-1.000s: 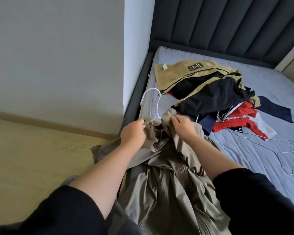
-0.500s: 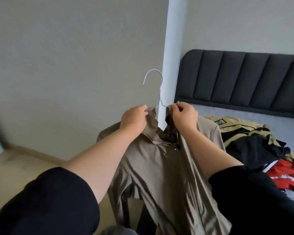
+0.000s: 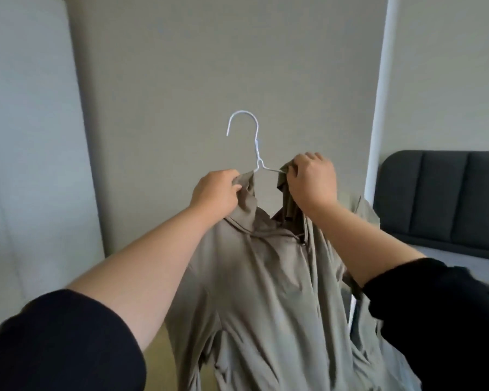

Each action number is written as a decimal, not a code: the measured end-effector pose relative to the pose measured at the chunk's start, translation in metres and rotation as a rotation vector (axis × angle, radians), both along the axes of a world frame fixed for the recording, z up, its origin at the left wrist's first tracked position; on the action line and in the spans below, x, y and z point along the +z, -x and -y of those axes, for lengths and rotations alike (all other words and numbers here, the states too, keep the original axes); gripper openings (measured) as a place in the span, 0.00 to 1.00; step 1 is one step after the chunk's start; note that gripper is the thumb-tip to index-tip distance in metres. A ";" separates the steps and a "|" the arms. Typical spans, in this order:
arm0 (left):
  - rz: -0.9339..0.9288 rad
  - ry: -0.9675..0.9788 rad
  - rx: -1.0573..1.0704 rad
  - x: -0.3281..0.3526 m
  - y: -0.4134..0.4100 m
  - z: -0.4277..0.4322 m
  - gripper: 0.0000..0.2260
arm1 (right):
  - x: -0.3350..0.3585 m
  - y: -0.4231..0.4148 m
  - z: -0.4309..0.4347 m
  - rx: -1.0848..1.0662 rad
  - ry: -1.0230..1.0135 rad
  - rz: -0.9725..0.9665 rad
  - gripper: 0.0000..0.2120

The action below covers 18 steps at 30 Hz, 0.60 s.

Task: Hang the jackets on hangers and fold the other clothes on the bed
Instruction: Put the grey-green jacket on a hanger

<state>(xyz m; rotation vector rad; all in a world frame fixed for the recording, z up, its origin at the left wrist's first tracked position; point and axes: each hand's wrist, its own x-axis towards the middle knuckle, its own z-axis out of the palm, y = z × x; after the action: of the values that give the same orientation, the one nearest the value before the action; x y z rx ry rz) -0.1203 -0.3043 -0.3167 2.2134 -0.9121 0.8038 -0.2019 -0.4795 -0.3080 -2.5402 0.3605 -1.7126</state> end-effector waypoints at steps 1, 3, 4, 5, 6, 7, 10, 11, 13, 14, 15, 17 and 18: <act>-0.011 -0.007 0.035 -0.004 -0.005 -0.007 0.05 | 0.000 -0.005 0.001 -0.053 0.014 -0.054 0.07; -0.016 -0.019 0.086 -0.010 -0.014 -0.020 0.04 | 0.005 -0.011 0.000 -0.086 -0.135 -0.096 0.05; -0.006 -0.044 0.098 -0.013 -0.019 -0.026 0.04 | 0.010 -0.013 -0.002 -0.055 -0.261 -0.080 0.05; 0.008 -0.091 0.100 -0.016 -0.022 -0.031 0.04 | 0.015 -0.015 -0.004 0.004 -0.371 -0.020 0.06; 0.021 -0.156 0.088 -0.020 -0.023 -0.035 0.04 | 0.019 -0.017 -0.009 0.069 -0.434 0.057 0.05; 0.029 -0.219 0.067 -0.025 -0.024 -0.037 0.04 | 0.021 -0.018 -0.017 0.145 -0.460 0.140 0.05; 0.003 -0.235 0.055 -0.043 -0.024 -0.041 0.06 | 0.010 -0.010 -0.047 0.368 -0.483 0.294 0.04; -0.022 -0.168 0.081 -0.046 -0.025 -0.044 0.05 | 0.000 -0.008 -0.052 0.407 -0.468 0.185 0.06; -0.063 -0.017 0.139 -0.049 -0.033 -0.053 0.05 | -0.022 -0.006 -0.059 0.527 -0.447 -0.292 0.03; -0.070 0.028 0.149 -0.049 -0.036 -0.057 0.05 | -0.032 -0.004 -0.059 0.624 -0.469 -0.530 0.03; -0.069 0.045 0.149 -0.050 -0.039 -0.061 0.05 | -0.040 -0.004 -0.057 0.684 -0.454 -0.640 0.06; -0.062 0.044 0.142 -0.051 -0.042 -0.067 0.06 | -0.043 -0.009 -0.047 0.616 -0.387 -0.471 0.07; -0.059 0.046 0.137 -0.052 -0.043 -0.069 0.06 | -0.042 -0.013 -0.037 0.516 -0.342 -0.327 0.06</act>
<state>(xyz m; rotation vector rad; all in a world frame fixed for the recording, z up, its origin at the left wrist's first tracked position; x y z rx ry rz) -0.0776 -0.2349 -0.3691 2.2659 -0.7131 0.8090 -0.1886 -0.4421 -0.3500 -2.3708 -0.0017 -0.9694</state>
